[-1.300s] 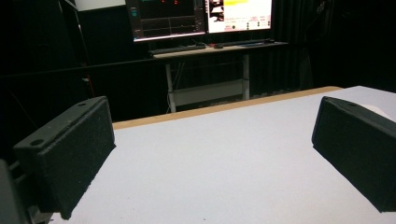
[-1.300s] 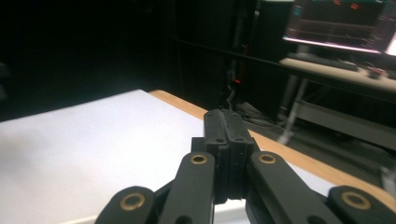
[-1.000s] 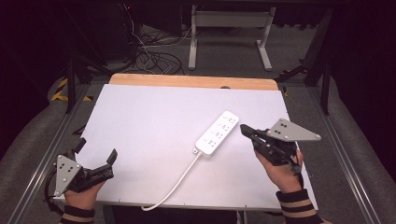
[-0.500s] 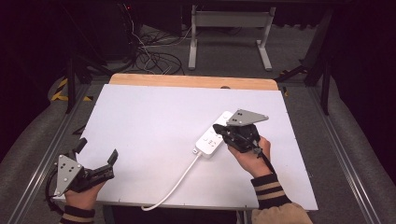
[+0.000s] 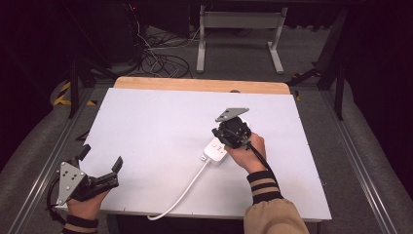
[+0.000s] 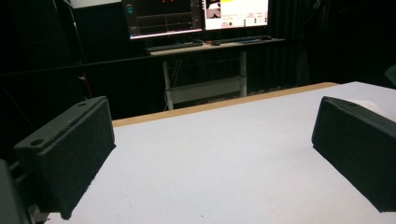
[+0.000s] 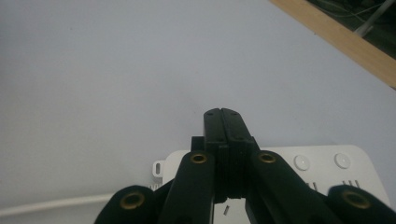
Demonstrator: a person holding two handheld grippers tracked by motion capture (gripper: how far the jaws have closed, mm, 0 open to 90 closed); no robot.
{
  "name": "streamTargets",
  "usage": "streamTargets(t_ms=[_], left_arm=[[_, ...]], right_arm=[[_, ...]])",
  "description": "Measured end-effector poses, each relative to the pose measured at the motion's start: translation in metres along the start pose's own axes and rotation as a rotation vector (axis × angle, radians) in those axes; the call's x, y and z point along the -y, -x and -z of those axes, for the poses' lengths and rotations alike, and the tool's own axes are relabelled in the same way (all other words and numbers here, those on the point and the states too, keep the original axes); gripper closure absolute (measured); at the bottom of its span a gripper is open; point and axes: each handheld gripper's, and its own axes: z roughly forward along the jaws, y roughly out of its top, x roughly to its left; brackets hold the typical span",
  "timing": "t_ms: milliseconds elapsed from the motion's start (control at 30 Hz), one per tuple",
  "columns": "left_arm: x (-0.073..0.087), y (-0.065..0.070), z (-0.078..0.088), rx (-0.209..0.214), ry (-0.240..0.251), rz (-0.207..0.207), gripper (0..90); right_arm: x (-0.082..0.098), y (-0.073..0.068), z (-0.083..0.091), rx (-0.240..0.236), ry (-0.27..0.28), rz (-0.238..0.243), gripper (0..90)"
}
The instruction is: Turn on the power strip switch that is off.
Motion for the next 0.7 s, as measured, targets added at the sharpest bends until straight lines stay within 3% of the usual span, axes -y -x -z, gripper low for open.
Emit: streamTargets(t_ms=[267, 467, 700], left_arm=[[0.0, -0.001, 0.002, -0.002, -0.002, -0.004, 0.0], [0.0, -0.001, 0.004, -0.006, -0.006, -0.001, 0.0], [0.001, -0.002, 0.005, -0.006, -0.011, 0.0, 0.0]], right_arm=[[0.004, 0.0, -0.032, 0.004, -0.13, 0.022, 90.0], [0.012, 0.003, -0.043, 0.027, -0.184, 0.011, 90.0], [0.015, 0.004, -0.052, 0.022, -0.194, 0.001, 90.0]])
